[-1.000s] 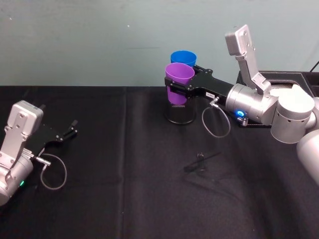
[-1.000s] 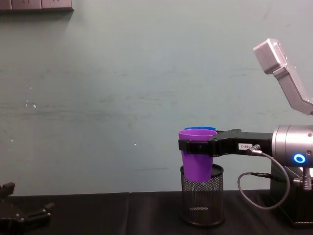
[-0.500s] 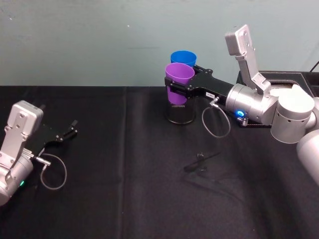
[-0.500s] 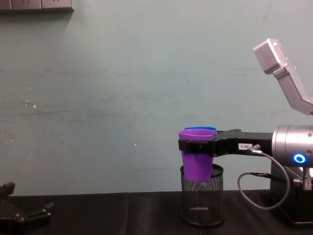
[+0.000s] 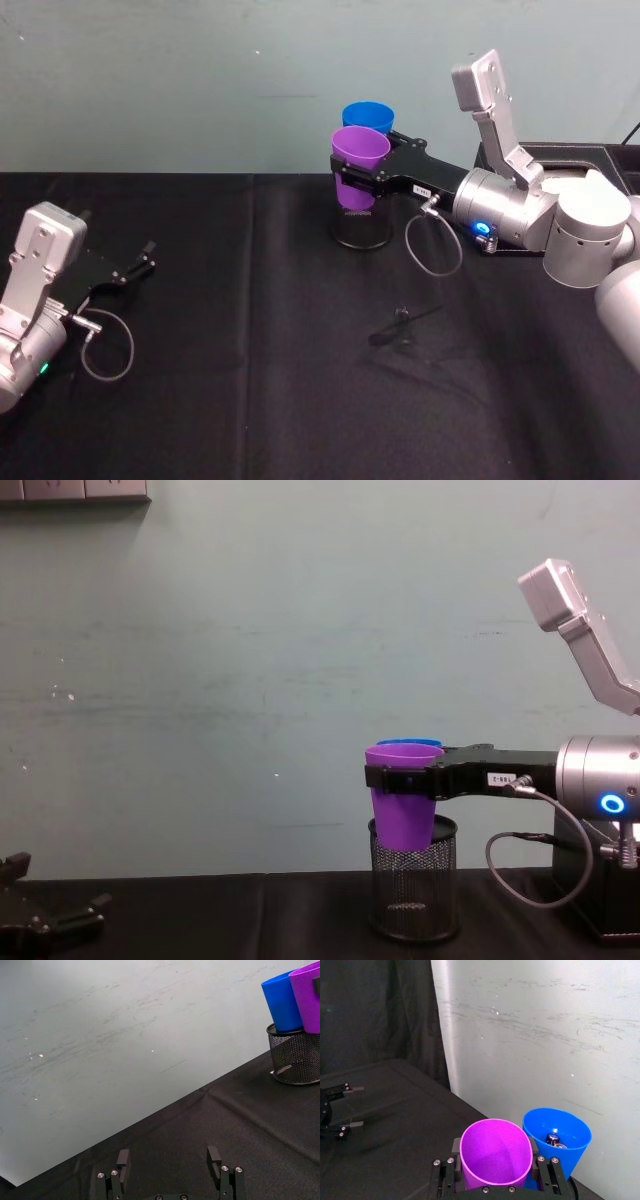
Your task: Pick up one cup with a gripper and tap it against the other cup.
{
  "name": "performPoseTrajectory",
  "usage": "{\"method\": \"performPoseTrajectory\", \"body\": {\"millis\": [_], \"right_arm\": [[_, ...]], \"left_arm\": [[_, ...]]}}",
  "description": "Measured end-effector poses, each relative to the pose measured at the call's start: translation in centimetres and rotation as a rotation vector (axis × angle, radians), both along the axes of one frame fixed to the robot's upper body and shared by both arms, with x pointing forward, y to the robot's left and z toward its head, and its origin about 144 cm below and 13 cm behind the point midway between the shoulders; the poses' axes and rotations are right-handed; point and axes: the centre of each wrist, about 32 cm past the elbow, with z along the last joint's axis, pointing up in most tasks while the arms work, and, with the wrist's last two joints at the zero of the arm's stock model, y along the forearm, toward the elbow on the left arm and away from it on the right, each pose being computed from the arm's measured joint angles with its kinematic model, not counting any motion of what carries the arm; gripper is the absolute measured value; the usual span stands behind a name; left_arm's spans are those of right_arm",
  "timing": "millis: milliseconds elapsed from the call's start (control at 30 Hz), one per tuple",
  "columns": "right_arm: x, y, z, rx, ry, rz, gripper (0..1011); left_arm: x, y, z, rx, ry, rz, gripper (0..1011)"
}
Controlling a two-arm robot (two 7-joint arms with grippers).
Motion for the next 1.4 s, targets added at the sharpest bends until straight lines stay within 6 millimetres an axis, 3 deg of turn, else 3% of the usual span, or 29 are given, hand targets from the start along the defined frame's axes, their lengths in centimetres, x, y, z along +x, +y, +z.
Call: {"method": "performPoseTrajectory", "body": {"millis": [1400], "right_arm": [[0.0,0.0,0.0,0.0,0.0,0.0,738]], "left_arm": [[0.0,0.0,0.0,0.0,0.0,0.0,1000]]}}
